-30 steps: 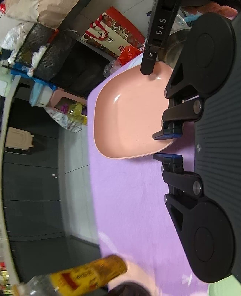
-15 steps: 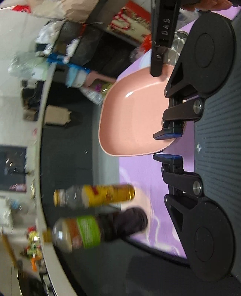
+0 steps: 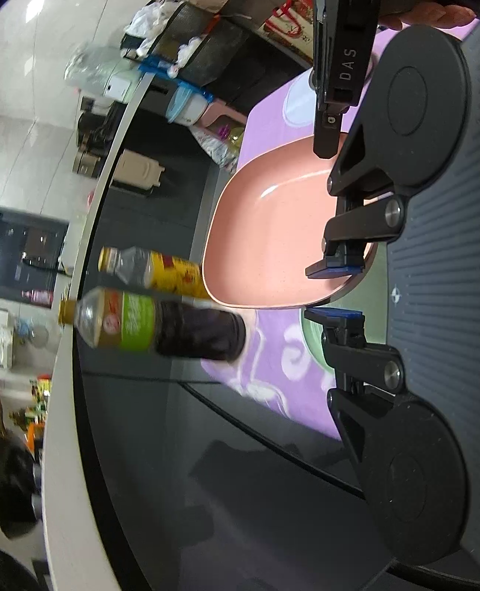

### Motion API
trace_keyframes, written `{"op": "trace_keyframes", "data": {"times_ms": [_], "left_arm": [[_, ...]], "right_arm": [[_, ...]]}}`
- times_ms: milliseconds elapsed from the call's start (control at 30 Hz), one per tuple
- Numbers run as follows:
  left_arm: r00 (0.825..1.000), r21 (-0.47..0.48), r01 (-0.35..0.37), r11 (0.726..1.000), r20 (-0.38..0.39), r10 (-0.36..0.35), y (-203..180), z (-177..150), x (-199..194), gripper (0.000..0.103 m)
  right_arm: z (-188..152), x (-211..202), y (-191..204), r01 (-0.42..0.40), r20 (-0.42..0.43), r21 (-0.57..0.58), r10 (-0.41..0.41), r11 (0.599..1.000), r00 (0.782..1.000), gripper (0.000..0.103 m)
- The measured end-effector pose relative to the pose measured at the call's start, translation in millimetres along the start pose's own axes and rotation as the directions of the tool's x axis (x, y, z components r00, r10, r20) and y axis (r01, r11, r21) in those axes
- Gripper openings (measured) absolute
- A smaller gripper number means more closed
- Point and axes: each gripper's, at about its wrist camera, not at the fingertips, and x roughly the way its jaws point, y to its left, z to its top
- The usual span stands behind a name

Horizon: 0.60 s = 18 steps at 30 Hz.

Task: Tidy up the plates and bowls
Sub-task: 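Lower the pink dish onto the green plate and open both grippers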

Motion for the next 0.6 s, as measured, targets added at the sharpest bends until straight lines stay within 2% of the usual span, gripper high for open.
{"op": "trace_keyframes", "data": {"times_ms": [233,600], "left_arm": [[1.0,-0.025,-0.012,1.0,-0.007,0.012,19.4,-7.5,0.5,0.015],[0.997,-0.036,-0.027,0.999,-0.068,0.025,29.1,-19.9,22.9,0.017]], "right_arm": [[-6.4,12.2,30.6,0.017,-0.034,-0.041,-0.018,0.999,0.999,0.01],[-14.5,36.0,41.2,0.062,-0.1,-0.076,-0.07,0.995,0.993,0.01]]}}
